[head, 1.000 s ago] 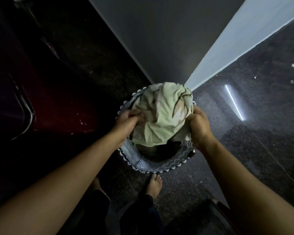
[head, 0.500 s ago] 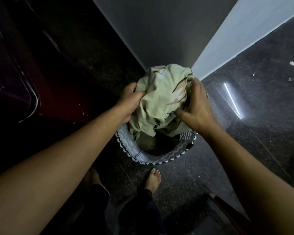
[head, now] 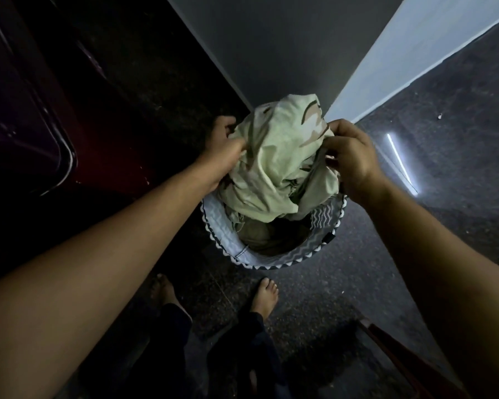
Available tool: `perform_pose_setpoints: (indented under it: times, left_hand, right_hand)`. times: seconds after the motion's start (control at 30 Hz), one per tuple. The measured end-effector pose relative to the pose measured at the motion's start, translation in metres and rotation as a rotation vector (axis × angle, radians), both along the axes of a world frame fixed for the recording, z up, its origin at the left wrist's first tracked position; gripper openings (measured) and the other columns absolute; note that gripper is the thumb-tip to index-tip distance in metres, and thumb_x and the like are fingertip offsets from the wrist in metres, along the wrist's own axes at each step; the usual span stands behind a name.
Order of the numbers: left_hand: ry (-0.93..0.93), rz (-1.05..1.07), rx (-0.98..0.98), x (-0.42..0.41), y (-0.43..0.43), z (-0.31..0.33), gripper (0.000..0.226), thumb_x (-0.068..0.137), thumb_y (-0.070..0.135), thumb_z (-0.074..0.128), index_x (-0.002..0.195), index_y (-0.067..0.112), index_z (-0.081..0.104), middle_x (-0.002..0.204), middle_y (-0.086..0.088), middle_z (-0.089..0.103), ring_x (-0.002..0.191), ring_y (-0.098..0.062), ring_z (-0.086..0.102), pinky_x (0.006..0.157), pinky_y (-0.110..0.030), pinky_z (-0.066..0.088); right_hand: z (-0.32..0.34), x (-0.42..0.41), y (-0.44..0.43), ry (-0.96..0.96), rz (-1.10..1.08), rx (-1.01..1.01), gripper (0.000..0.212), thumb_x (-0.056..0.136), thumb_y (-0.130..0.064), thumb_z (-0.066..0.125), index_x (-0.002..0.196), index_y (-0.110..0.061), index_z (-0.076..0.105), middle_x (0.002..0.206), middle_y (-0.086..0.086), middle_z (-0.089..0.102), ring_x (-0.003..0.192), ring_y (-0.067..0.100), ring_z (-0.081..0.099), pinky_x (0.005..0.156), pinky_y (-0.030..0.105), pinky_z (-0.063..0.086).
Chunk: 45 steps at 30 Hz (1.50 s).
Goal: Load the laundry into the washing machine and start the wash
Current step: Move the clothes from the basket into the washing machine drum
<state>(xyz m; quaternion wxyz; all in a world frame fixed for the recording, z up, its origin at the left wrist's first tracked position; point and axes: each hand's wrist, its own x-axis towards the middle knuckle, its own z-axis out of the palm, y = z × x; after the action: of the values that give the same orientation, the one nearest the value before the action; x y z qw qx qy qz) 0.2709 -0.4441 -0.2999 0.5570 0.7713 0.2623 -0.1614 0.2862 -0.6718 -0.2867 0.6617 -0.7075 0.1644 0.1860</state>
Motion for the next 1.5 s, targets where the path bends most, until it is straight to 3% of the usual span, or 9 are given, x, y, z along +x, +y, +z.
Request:
perform_pose_setpoints:
  times: [0.23,0.37,0.47,0.6,0.83,1.17,1.33,1.4,1.5]
  left_hand:
    - [0.356,-0.083,-0.225,0.001,0.003,-0.002,0.078,0.060,0.074,0.076,0.122,0.026,0.068,0.111,0.000,0.075,0.108,-0.022,0.068,0.099,-0.047,0.052]
    - [0.297,-0.131,-0.186,-0.004,0.002,-0.007,0.045,0.075,0.039,0.082,0.114,0.021,0.071,0.102,-0.001,0.077,0.099,-0.021,0.073,0.095,-0.044,0.056]
    - [0.170,-0.040,-0.250,-0.009,-0.005,0.009,0.037,0.080,0.032,0.080,0.114,0.020,0.072,0.099,0.002,0.078,0.094,-0.015,0.074,0.093,-0.038,0.057]
    - [0.069,0.023,-0.380,-0.015,-0.010,0.051,0.043,0.077,0.020,0.083,0.117,0.019,0.070,0.107,-0.002,0.077,0.102,-0.020,0.073,0.096,-0.042,0.056]
    - [0.025,-0.047,-0.160,-0.042,0.008,0.144,0.057,0.079,0.032,0.082,0.127,0.024,0.053,0.115,0.003,0.067,0.103,-0.013,0.066,0.079,-0.028,0.055]
    - [-0.387,-0.269,0.333,-0.074,0.009,0.276,0.096,0.074,0.029,0.073,0.155,0.036,0.021,0.153,-0.002,0.028,0.140,-0.021,0.034,0.116,-0.042,0.035]
    - [-0.481,-0.374,0.471,-0.082,-0.027,0.344,0.150,0.043,0.080,0.073,0.157,0.025,-0.007,0.166,-0.002,0.003,0.153,-0.019,0.007,0.124,-0.042,0.017]
    - [-0.508,-0.153,0.385,-0.073,-0.031,0.365,0.135,0.044,0.071,0.077,0.155,0.020,0.021,0.157,-0.007,0.034,0.145,-0.019,0.034,0.116,-0.038,0.035]
    - [-0.578,0.143,0.172,-0.057,-0.025,0.404,0.051,0.079,0.032,0.076,0.126,0.017,0.062,0.120,-0.003,0.068,0.111,-0.021,0.065,0.086,-0.029,0.050]
  right_hand:
    - [0.021,-0.010,0.018,0.112,-0.118,0.399,0.033,0.085,0.000,0.031,0.065,-0.013,0.054,0.064,-0.003,0.061,0.058,0.010,0.060,0.057,0.021,0.050]
    - [0.018,-0.004,0.007,0.057,-0.072,0.099,0.015,0.085,-0.031,0.053,0.086,-0.023,0.066,0.080,-0.011,0.066,0.069,0.006,0.062,0.064,0.023,0.047]
    - [0.020,-0.004,-0.008,-0.051,0.138,-0.086,0.066,0.087,-0.046,0.074,0.142,-0.028,0.043,0.123,-0.012,0.061,0.100,0.002,0.069,0.080,0.018,0.057]
    - [0.047,-0.012,-0.015,-0.107,0.422,-0.302,0.100,0.069,-0.051,0.089,0.150,-0.036,0.032,0.134,-0.011,0.060,0.119,0.012,0.064,0.100,0.038,0.055]
    - [0.140,-0.020,-0.006,-0.295,0.365,-0.492,0.030,0.090,-0.036,0.071,0.118,-0.028,0.068,0.116,-0.006,0.065,0.108,0.018,0.063,0.098,0.046,0.053]
    - [0.298,-0.037,0.016,-0.467,0.196,-0.458,0.021,0.091,-0.046,0.061,0.097,-0.027,0.069,0.092,-0.012,0.073,0.089,0.012,0.068,0.084,0.045,0.058]
    - [0.385,-0.044,0.048,-0.506,0.088,-0.123,0.026,0.081,-0.036,0.075,0.100,-0.019,0.073,0.090,-0.001,0.078,0.086,0.017,0.075,0.078,0.040,0.062]
    - [0.415,-0.050,0.060,-0.553,0.162,-0.026,0.031,0.078,-0.032,0.077,0.100,-0.011,0.070,0.088,-0.001,0.076,0.082,0.016,0.073,0.074,0.036,0.059]
    - [0.450,-0.060,0.060,-0.663,0.287,0.089,0.025,0.085,-0.019,0.077,0.100,-0.004,0.064,0.089,0.003,0.068,0.085,0.015,0.068,0.076,0.031,0.057]
